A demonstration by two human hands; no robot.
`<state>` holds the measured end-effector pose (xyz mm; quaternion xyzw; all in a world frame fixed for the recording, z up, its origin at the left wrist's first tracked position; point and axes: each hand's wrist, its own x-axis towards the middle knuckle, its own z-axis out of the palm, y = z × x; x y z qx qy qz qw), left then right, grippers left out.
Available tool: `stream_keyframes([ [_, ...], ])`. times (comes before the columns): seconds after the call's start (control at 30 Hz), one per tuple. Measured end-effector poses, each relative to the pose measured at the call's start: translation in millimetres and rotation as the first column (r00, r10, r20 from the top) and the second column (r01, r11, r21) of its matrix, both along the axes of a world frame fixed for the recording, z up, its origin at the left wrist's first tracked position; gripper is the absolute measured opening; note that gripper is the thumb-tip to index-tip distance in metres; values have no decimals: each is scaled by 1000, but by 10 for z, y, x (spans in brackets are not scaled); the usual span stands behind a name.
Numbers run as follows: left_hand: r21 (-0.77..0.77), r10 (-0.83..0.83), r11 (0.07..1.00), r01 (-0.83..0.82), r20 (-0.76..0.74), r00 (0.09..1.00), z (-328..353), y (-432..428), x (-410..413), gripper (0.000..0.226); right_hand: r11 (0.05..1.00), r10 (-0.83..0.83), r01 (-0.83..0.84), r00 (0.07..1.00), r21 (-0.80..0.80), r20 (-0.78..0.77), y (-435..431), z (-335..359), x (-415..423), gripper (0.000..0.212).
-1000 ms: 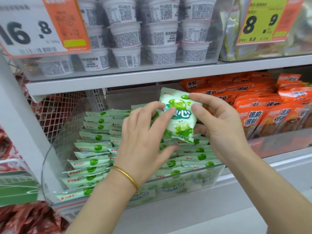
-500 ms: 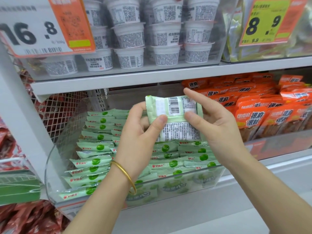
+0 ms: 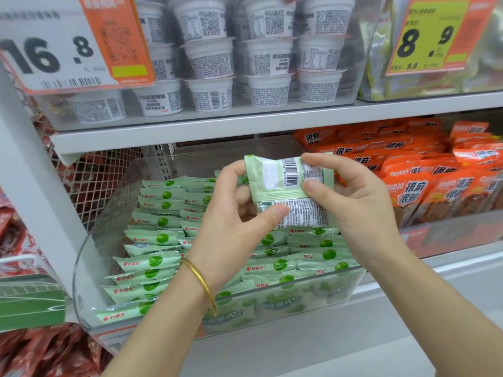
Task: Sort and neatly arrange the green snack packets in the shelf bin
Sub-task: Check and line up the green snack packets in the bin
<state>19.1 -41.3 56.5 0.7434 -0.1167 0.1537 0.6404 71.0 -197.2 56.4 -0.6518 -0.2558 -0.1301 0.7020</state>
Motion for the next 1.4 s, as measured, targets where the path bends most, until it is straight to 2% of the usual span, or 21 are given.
stream_keyframes([
  [0.23, -60, 67, 996, -68, -14, 998, -9, -19, 16, 52, 997, -32, 33, 999, -65, 22, -8, -8, 2, 27],
  [0.33, -174, 150, 970, -170, -123, 981, -15, 14, 54, 52, 989, -52, 57, 998, -135, 38, -31, -12, 18, 20],
  [0.43, -388, 142, 893, -229, -241, 960, -16, 87, 104, 34, 995, 48, -49, 999, -91, -8, -90, -7, 60, 36],
  [0.47, -428, 129, 870, -245, -282, 951, -10, 107, 117, 25, 989, 59, -53, 997, -140, 42, -114, -1, 69, 45],
  [0.53, -472, 92, 843, -256, -343, 935, -10, 122, 154, 13, 936, 55, 33, 970, -350, 239, -134, 13, 99, 56],
  [0.6, -477, 58, 844, -244, -371, 927, -18, 104, 200, 13, 849, 55, 191, 895, -492, 443, -122, 1, 152, 49],
  [0.7, -477, 62, 844, -245, -368, 928, -4, 56, 268, 25, 776, -46, 391, 817, -495, 574, -105, 36, 233, 28],
  [0.73, -424, 118, 865, -269, -349, 930, -12, 52, 297, 26, 745, -109, 469, 787, -475, 607, -121, 52, 257, 21],
  [0.77, -290, 214, 907, -304, -305, 928, -20, 61, 330, 25, 702, -163, 545, 749, -458, 642, -145, 69, 273, 17],
  [0.8, -66, 329, 934, -351, -226, 917, -33, 84, 373, 23, 657, -197, 610, 707, -444, 679, -170, 84, 287, 15],
  [0.83, 198, 411, 902, -383, -124, 903, -53, 105, 411, 23, 616, -214, 657, 670, -434, 711, -184, 90, 300, 14],
  [0.87, 436, 433, 819, -372, -46, 900, -85, 120, 445, 27, 582, -220, 690, 643, -430, 733, -182, 91, 308, 13],
  [0.9, 608, 418, 724, -324, -13, 908, -125, 124, 481, 30, 556, -219, 709, 629, -434, 746, -165, 85, 317, 14],
  [0.97, 795, 382, 569, -210, -30, 924, -220, 100, 533, 30, 516, -211, 721, 631, -463, 747, -109, 71, 344, 15],
  [1.03, 867, 388, 475, -150, -53, 920, -287, 66, 550, 28, 478, -191, 706, 665, -523, 722, -41, 82, 379, 14],
  [1.1, 885, 392, 441, -150, -40, 919, -316, 65, 560, 29, 392, -164, 674, 721, -626, 673, 8, 135, 412, 13],
  [1.23, 878, 382, 454, -149, -40, 923, -300, 96, 567, 33, 167, -131, 633, 774, -756, 620, 63, 234, 466, 14],
  [1.4, 877, 378, 457, -149, -40, 925, -293, 86, 533, 32, 68, -117, 600, 798, -797, 591, 208, 165, 533, 15],
])
